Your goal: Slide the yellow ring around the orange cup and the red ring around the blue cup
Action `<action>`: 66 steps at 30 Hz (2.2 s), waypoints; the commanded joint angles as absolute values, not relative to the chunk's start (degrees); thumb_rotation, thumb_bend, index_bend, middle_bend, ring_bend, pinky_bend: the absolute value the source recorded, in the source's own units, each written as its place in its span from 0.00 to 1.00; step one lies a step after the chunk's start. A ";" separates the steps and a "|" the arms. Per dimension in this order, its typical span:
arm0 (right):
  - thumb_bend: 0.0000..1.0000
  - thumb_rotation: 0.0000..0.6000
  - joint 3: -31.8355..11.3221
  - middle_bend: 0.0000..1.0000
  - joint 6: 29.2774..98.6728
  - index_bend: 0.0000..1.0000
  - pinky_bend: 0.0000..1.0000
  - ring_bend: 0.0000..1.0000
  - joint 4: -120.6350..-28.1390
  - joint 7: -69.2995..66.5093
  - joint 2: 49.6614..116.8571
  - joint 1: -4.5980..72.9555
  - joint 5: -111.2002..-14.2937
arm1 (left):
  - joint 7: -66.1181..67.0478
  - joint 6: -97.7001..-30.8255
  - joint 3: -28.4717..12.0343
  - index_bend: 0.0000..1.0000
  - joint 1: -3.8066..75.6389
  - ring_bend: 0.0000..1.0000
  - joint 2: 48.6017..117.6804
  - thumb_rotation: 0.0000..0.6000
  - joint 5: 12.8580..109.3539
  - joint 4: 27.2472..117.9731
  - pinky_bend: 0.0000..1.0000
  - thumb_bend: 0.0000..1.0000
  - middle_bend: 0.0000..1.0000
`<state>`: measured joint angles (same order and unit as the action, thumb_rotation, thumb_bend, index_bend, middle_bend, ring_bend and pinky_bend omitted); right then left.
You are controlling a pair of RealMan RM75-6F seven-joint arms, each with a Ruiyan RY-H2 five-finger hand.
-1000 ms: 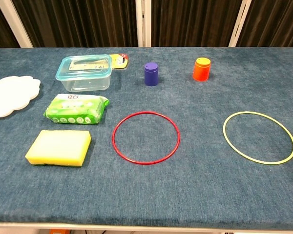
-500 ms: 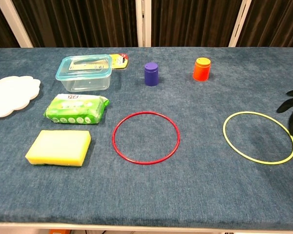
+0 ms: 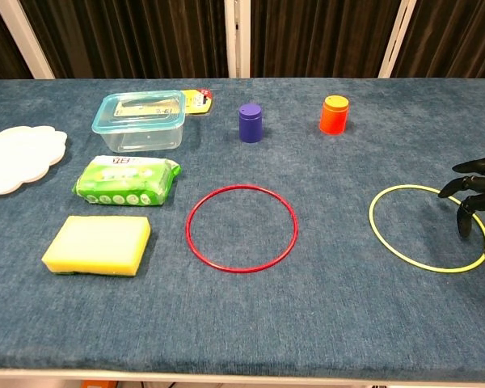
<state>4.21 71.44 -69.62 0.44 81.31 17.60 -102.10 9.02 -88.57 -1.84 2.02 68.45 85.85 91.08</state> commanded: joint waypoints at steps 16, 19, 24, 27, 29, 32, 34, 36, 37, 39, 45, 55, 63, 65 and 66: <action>0.32 1.00 5.79 0.18 70.31 0.54 0.00 0.00 -68.01 -0.14 82.28 18.05 -99.81 | 8.12 -88.27 -1.96 0.16 2.06 0.02 68.88 1.00 85.65 90.03 0.00 0.15 0.12; 0.33 1.00 5.87 0.19 70.10 0.57 0.00 0.00 -68.05 0.03 82.28 18.19 -99.46 | 7.81 -88.11 -1.92 0.16 2.03 0.02 69.07 1.00 85.50 89.69 0.00 0.15 0.12; 0.33 1.00 5.81 0.22 70.32 0.63 0.00 0.00 -68.48 0.33 82.24 18.28 -99.03 | 7.34 -88.04 -1.96 0.16 2.04 0.02 69.23 1.00 85.44 89.21 0.00 0.15 0.12; 0.35 1.00 5.79 0.23 70.18 0.64 0.00 0.00 -69.09 0.33 82.03 18.33 -98.59 | 7.13 -88.00 -1.96 0.16 2.06 0.02 69.23 1.00 85.48 89.05 0.00 0.15 0.12; 0.35 1.00 5.69 0.23 70.26 0.64 0.00 0.00 -69.61 0.16 81.73 18.40 -98.32 | 6.96 -87.97 -1.97 0.16 2.07 0.02 69.25 1.00 85.49 88.95 0.00 0.15 0.12; 0.35 1.00 5.16 0.23 70.85 0.65 0.00 0.00 -70.70 -0.16 80.96 18.47 -97.82 | 6.82 -87.99 -1.99 0.16 2.08 0.02 69.20 1.00 85.53 88.91 0.00 0.15 0.12; 0.35 1.00 4.63 0.24 71.03 0.65 0.00 0.00 -71.70 -0.72 80.22 18.69 -97.32 | 6.82 -88.00 -2.00 0.16 2.12 0.02 69.17 1.00 85.61 88.92 0.00 0.15 0.12; 0.35 1.00 3.81 0.24 70.68 0.65 0.00 0.00 -73.00 -1.44 79.14 19.41 -96.68 | 6.90 -87.93 -2.01 0.16 2.21 0.02 69.08 1.00 85.73 89.01 0.00 0.15 0.12; 0.36 1.00 3.36 0.24 70.15 0.66 0.00 0.00 -73.68 -1.84 78.54 19.93 -96.28 | 6.98 -87.90 -2.01 0.16 2.26 0.02 69.03 1.00 85.79 89.06 0.00 0.15 0.12; 0.36 1.00 1.99 0.24 68.18 0.66 0.00 0.00 -75.50 -2.48 76.82 21.70 -95.14 | 7.19 -87.91 -2.04 0.16 2.39 0.02 68.93 1.00 86.00 89.29 0.00 0.15 0.12; 0.36 1.00 -2.77 0.24 58.62 0.66 0.00 0.00 -81.29 -2.45 71.63 29.03 -90.75 | 8.14 -88.07 -1.92 0.16 2.45 0.02 68.78 1.00 86.40 90.19 0.00 0.15 0.12; 0.37 1.00 -8.95 0.23 38.66 0.65 0.00 0.00 -81.96 1.86 69.43 41.21 -77.53 | 9.19 -88.80 -1.69 0.16 1.70 0.02 68.15 1.00 86.07 91.53 0.00 0.15 0.12; 0.37 1.00 -10.53 0.22 31.80 0.65 0.00 0.00 -76.65 5.99 73.59 47.26 -68.72 | 9.76 -88.93 -1.75 0.16 1.67 0.02 67.79 1.00 86.18 92.26 0.00 0.15 0.12; 0.37 1.00 -10.53 0.22 30.30 0.65 0.00 0.00 -75.62 7.09 74.31 48.64 -66.50 | 9.87 -89.02 -1.78 0.16 1.66 0.02 67.67 1.00 86.25 92.41 0.00 0.15 0.12; 0.37 1.00 -10.41 0.22 29.64 0.64 0.00 0.00 -75.22 7.67 74.54 49.25 -65.60 | 9.90 -89.04 -1.81 0.16 1.66 0.02 67.66 1.00 86.23 92.46 0.00 0.15 0.12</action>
